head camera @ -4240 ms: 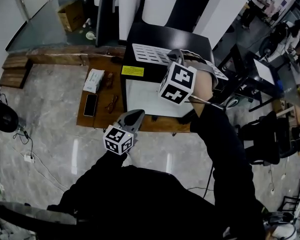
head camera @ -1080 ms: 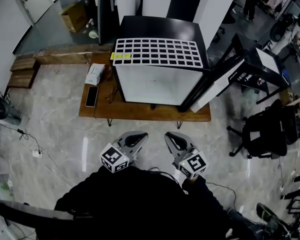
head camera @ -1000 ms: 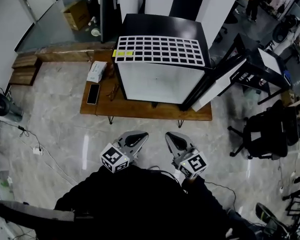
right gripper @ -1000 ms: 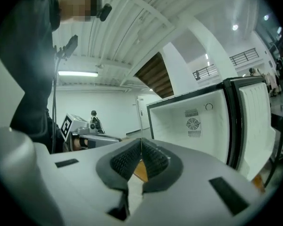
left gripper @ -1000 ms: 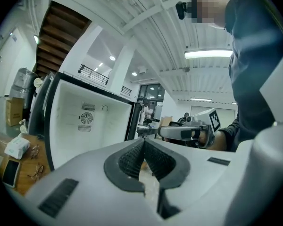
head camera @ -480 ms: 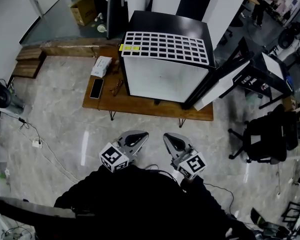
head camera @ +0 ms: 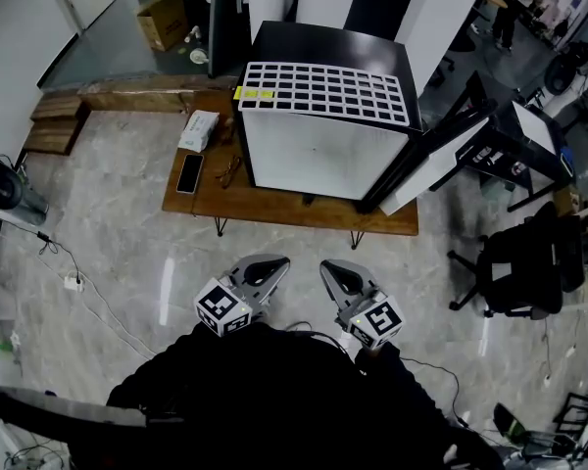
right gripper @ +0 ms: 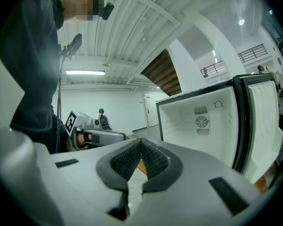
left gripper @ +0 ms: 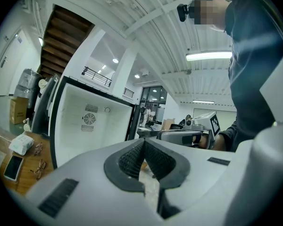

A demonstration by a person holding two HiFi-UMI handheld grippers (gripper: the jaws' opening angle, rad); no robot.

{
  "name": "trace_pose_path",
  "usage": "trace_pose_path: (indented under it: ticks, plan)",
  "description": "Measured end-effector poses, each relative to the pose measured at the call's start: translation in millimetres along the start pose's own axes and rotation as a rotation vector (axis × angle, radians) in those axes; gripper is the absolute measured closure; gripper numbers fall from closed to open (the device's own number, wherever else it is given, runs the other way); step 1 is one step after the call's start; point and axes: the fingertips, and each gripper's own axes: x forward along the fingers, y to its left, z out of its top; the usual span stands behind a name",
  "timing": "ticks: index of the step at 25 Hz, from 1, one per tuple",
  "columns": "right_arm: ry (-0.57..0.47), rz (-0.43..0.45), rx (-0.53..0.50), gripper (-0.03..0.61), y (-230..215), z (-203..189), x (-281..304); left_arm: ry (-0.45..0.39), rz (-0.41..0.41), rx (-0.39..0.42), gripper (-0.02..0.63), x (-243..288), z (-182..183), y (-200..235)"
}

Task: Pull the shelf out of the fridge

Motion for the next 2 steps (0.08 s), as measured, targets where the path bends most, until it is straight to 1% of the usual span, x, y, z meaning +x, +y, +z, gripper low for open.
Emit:
trace_pose_path:
  ticks: [2]
  plan:
    - [0.002, -0.002, 0.001, 0.572, 0.0, -1.0, 1.0, -0.003, 0.001, -0.001, 0.607, -0.2, 0.7, 1.0]
